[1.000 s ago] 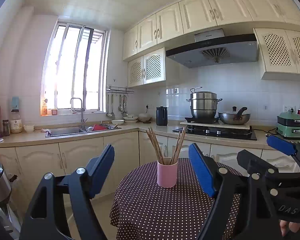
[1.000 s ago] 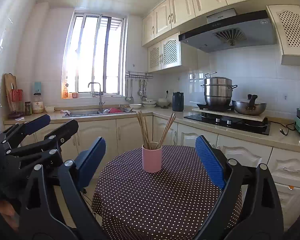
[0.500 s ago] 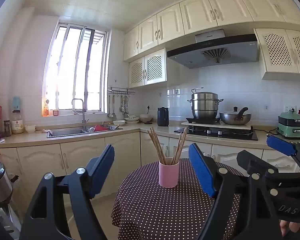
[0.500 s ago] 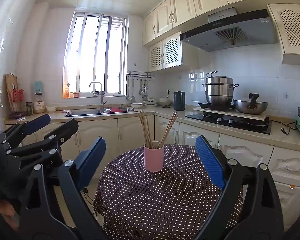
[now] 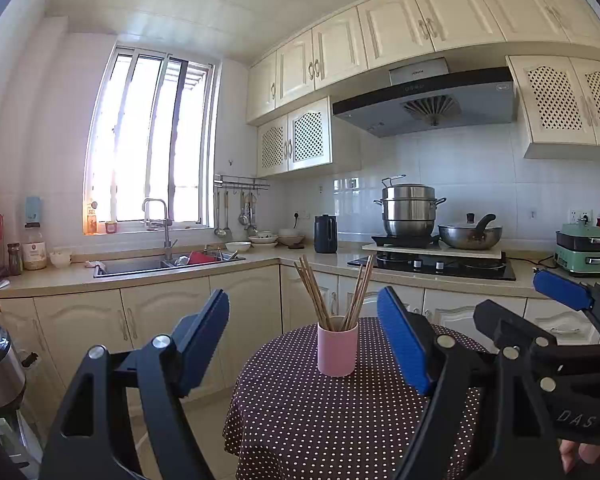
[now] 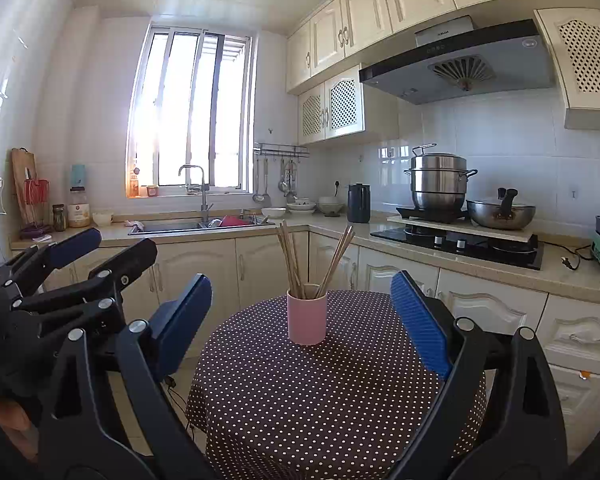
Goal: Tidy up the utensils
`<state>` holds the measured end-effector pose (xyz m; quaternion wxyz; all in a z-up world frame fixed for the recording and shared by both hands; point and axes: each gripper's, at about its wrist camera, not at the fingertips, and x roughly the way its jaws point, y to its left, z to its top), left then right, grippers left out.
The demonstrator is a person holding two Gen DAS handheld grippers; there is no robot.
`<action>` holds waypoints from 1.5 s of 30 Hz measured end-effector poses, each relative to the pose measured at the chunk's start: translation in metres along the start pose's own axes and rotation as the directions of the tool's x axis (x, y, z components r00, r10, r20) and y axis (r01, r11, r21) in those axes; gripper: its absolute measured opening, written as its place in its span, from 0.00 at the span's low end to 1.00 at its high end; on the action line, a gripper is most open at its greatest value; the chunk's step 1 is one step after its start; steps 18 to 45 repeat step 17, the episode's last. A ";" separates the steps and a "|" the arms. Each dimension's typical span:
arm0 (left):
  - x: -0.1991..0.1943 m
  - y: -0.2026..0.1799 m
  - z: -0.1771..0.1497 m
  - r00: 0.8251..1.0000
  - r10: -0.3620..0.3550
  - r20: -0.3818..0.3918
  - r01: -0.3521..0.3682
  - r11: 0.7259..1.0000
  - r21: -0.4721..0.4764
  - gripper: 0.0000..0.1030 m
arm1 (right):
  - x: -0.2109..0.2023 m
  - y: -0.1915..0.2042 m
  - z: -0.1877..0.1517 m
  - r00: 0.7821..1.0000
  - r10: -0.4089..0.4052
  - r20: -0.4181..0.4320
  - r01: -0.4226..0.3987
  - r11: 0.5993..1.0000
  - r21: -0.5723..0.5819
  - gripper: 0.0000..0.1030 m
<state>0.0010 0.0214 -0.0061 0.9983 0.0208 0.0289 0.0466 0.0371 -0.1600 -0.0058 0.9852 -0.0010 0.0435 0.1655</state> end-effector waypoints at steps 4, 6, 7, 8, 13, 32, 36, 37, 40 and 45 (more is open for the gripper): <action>0.002 -0.002 0.000 1.000 0.001 -0.003 -0.001 1.000 0.006 0.73 | 0.002 0.000 -0.001 1.000 0.001 -0.004 -0.001 1.000 0.004 0.87; 0.006 -0.003 0.000 1.000 0.002 -0.010 -0.002 1.000 0.011 0.73 | 0.004 -0.001 -0.001 1.000 0.000 -0.009 0.000 1.000 0.006 0.87; 0.008 -0.003 -0.001 1.000 0.001 -0.014 -0.001 1.000 0.012 0.73 | 0.006 -0.001 -0.002 1.000 -0.002 -0.010 0.002 1.000 0.007 0.87; 0.010 -0.004 -0.001 1.000 0.001 -0.018 0.000 1.000 0.013 0.73 | 0.008 -0.002 -0.003 1.000 -0.001 -0.014 0.001 1.000 0.009 0.88; 0.024 -0.006 -0.005 0.999 0.006 -0.042 -0.005 1.000 0.017 0.73 | 0.019 -0.005 -0.007 0.999 0.000 -0.035 0.001 1.000 0.023 0.88; 0.036 -0.009 -0.009 0.998 0.009 -0.061 -0.007 1.000 0.018 0.73 | 0.031 -0.010 -0.012 0.999 0.001 -0.052 0.001 0.999 0.033 0.88; 0.036 -0.009 -0.009 0.998 0.009 -0.061 -0.007 1.000 0.018 0.73 | 0.031 -0.010 -0.012 0.999 0.001 -0.052 0.001 0.999 0.033 0.88; 0.036 -0.009 -0.009 0.998 0.009 -0.061 -0.007 1.000 0.018 0.73 | 0.031 -0.010 -0.012 0.999 0.001 -0.052 0.001 0.999 0.033 0.88; 0.036 -0.009 -0.009 0.998 0.009 -0.061 -0.007 1.000 0.018 0.73 | 0.031 -0.010 -0.012 0.999 0.001 -0.052 0.001 0.999 0.033 0.88; 0.036 -0.009 -0.009 0.998 0.009 -0.061 -0.007 1.000 0.018 0.73 | 0.031 -0.010 -0.012 0.999 0.001 -0.052 0.001 0.999 0.033 0.88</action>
